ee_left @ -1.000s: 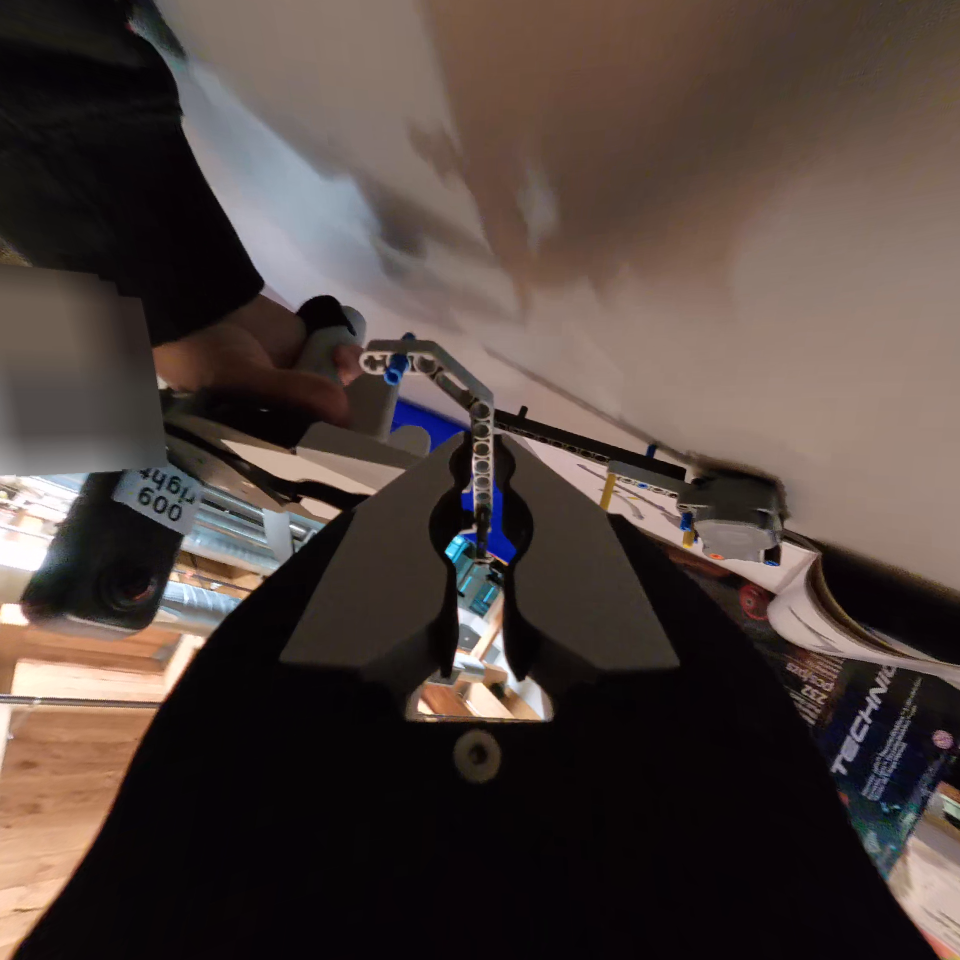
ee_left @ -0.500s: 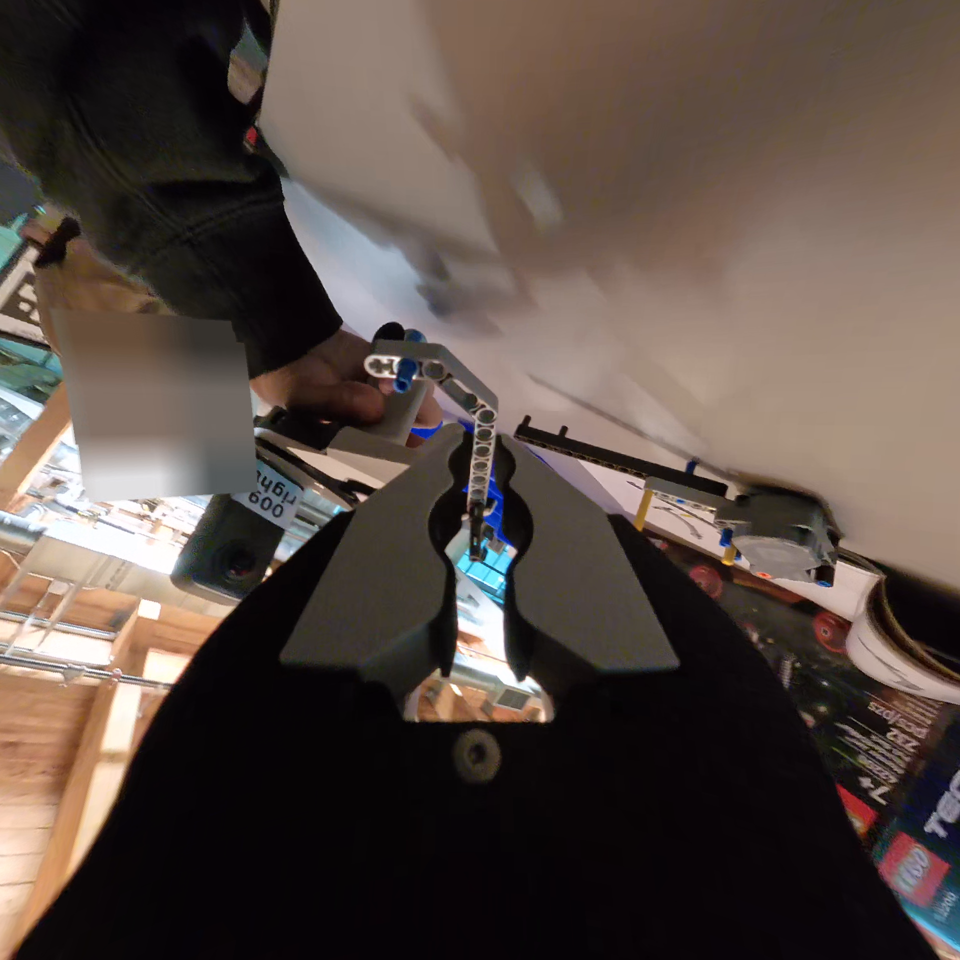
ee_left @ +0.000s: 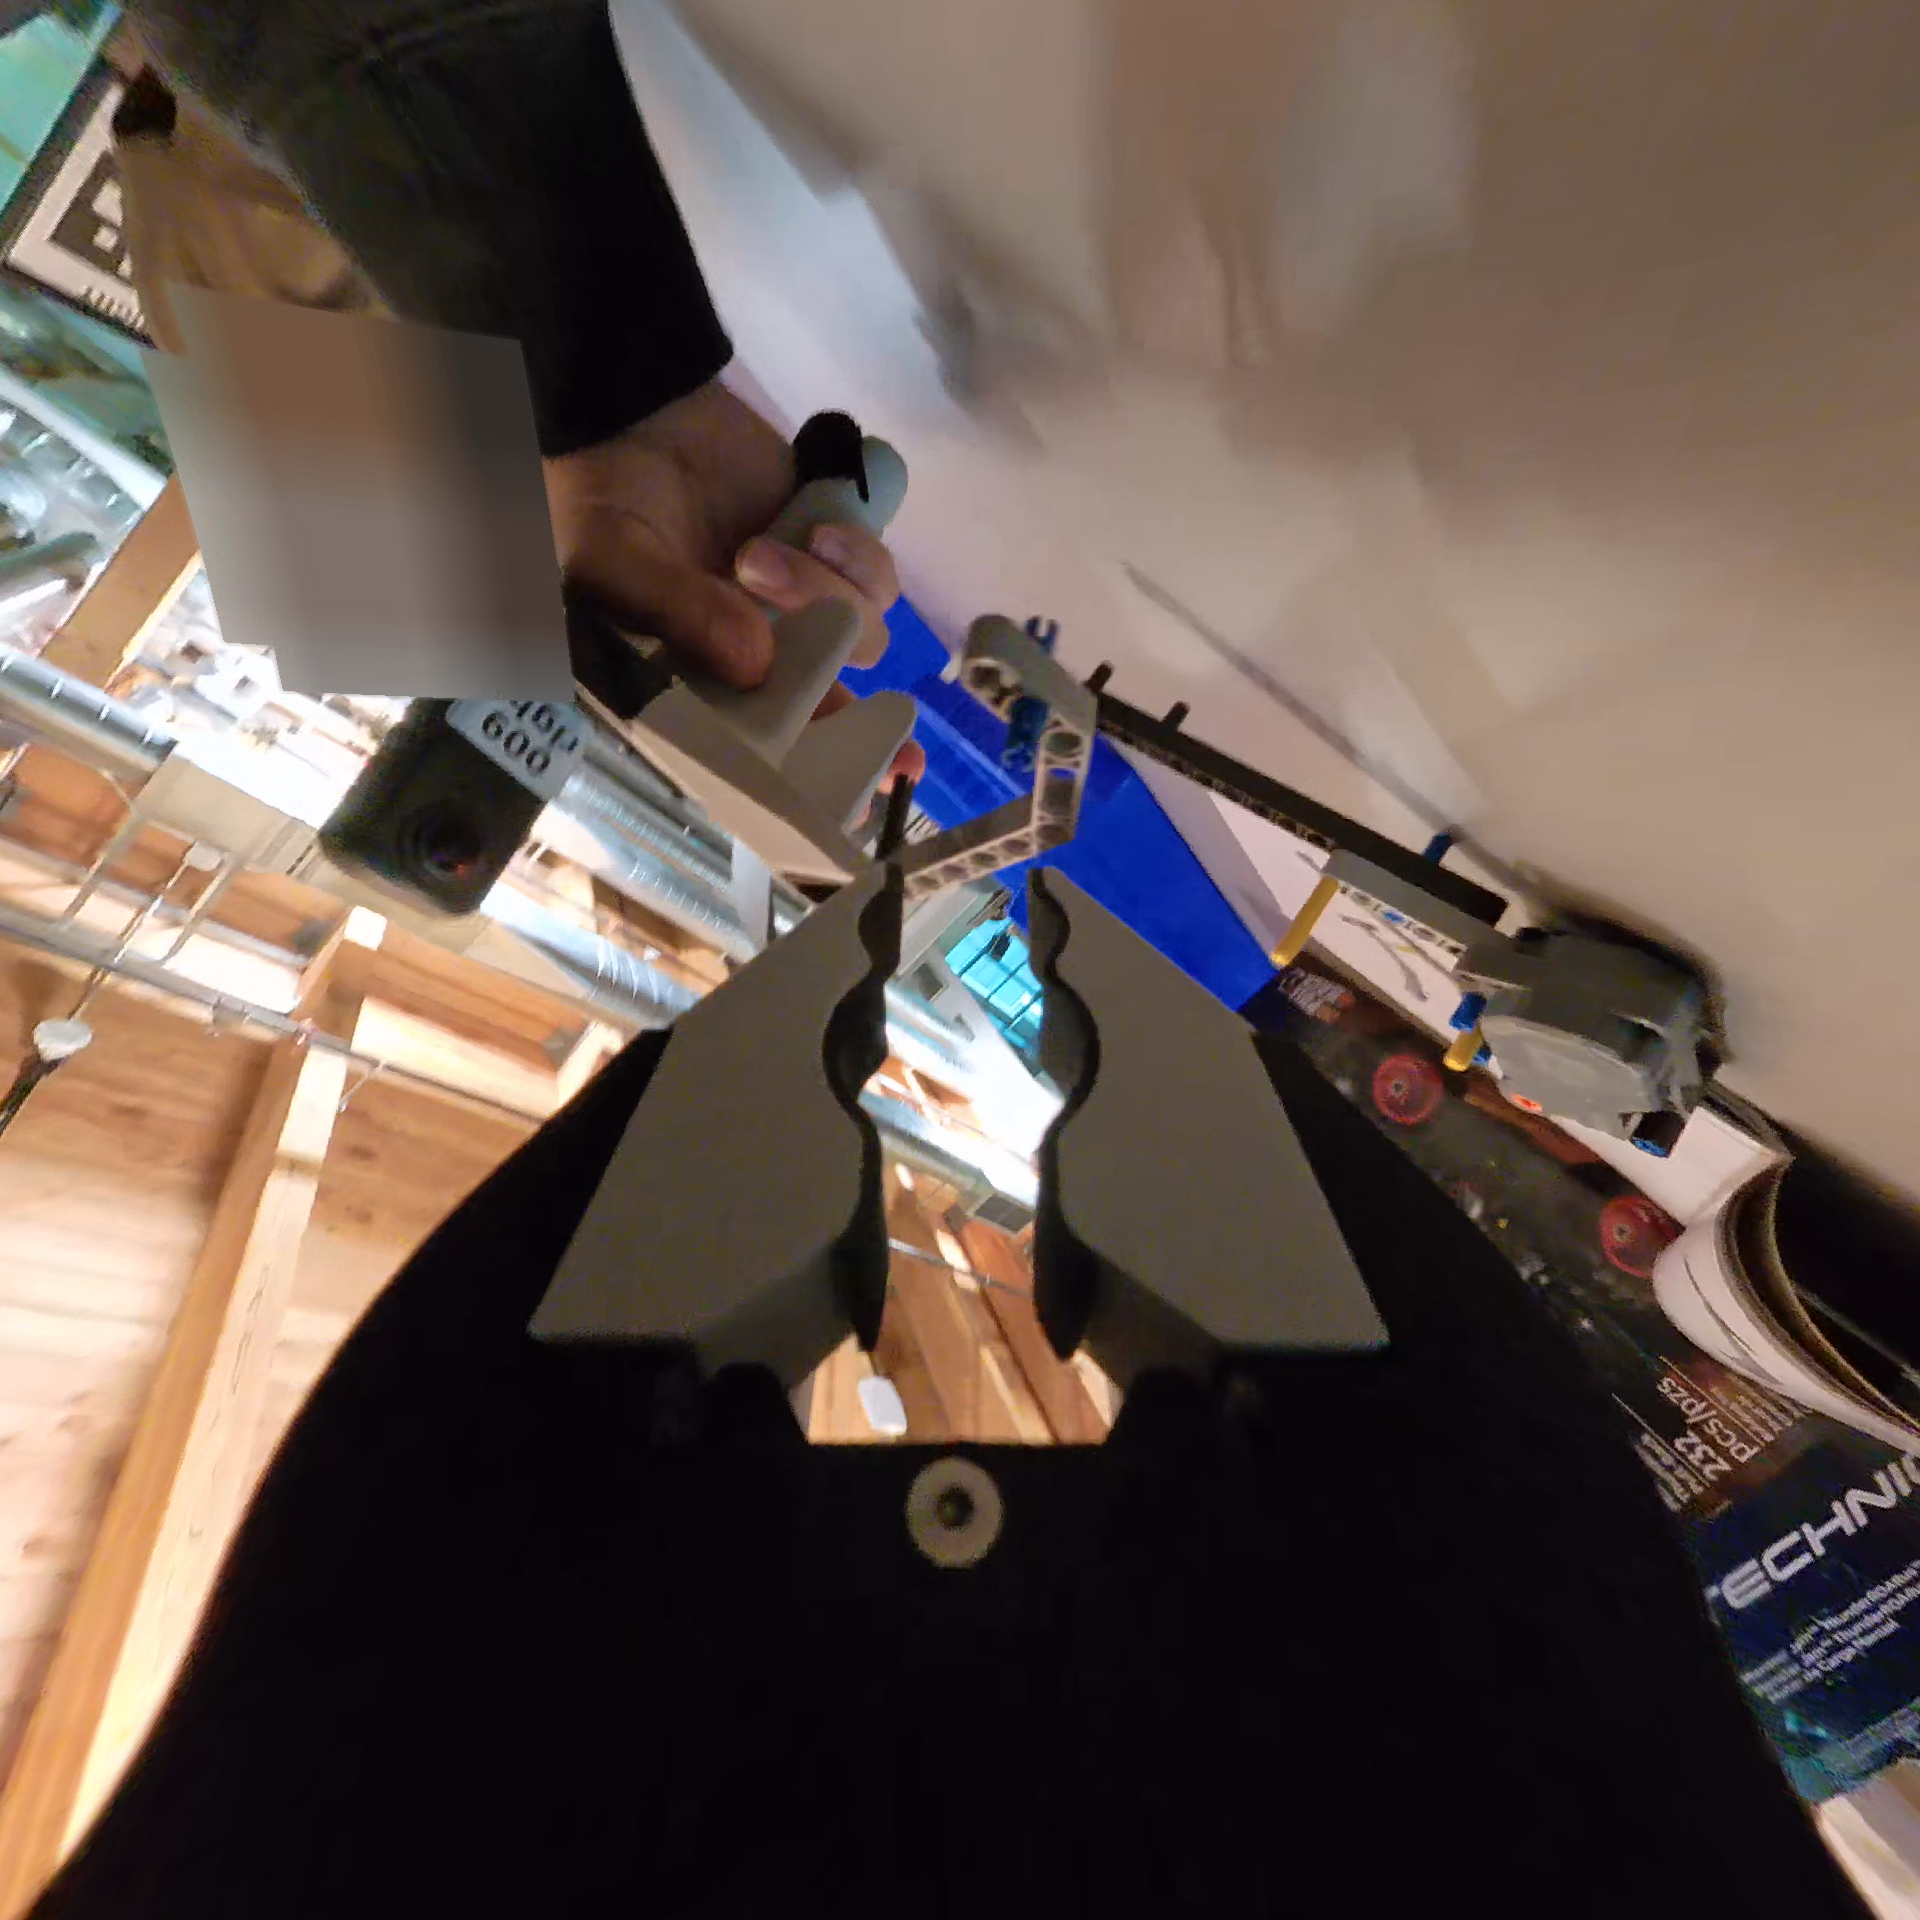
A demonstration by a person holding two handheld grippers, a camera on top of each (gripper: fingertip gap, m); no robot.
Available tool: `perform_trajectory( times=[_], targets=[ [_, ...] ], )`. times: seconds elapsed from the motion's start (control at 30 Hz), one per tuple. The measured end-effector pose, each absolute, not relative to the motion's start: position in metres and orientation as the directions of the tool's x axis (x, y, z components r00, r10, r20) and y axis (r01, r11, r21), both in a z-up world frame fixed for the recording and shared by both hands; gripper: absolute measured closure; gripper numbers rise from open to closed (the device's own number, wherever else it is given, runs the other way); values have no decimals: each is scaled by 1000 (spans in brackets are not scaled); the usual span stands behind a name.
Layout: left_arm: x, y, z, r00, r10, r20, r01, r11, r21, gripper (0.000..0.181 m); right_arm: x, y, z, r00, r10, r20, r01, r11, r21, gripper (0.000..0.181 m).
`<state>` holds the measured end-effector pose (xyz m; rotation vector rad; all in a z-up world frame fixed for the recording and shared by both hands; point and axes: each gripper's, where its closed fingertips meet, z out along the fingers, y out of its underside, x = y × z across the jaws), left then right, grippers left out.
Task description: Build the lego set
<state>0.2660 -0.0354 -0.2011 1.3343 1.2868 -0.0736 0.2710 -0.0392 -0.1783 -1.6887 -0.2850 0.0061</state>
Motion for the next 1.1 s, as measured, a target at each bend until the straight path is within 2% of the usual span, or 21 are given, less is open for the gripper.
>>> perform_trajectory(
  times=[0.1,0.2,0.27,0.4,0.5,0.57,0.77,0.87,1.0,1.1],
  targets=[
    [275,-25,-192,368,570,-735,643,415,644,156,281,-45,-172,975,130,179,190,-85,-978,176],
    [289,-7,-183,245,506,-827,626,569,533,155,296,-51,-163,979,35,199,201,-46,-979,176],
    [300,10,-179,111,426,-898,598,693,402,156,306,-54,-159,977,-27,211,210,-30,-977,176],
    [325,45,-175,-182,151,-972,450,892,54,168,316,-52,-159,976,-80,202,202,-4,-979,177],
    [334,58,-188,-434,-99,-895,311,916,-253,166,320,-47,-161,973,-100,208,209,2,-978,177],
    [336,58,-197,-523,-191,-831,249,898,-363,164,326,-45,-164,972,-129,198,199,-6,-980,176],
    [332,27,-202,-505,-288,-814,304,823,-480,145,344,-45,-161,978,-205,25,27,3,-1000,176],
    [328,13,-189,-438,-325,-838,359,791,-495,144,347,-44,-159,975,-208,-83,-81,21,-997,177],
    [323,0,-179,-455,-331,-827,391,760,-519,147,348,-41,-154,968,-168,-188,-174,99,-980,176],
    [321,-2,-174,-460,-353,-815,407,731,-547,167,350,-44,-150,954,-142,-265,-241,162,-957,176]
  ],
)
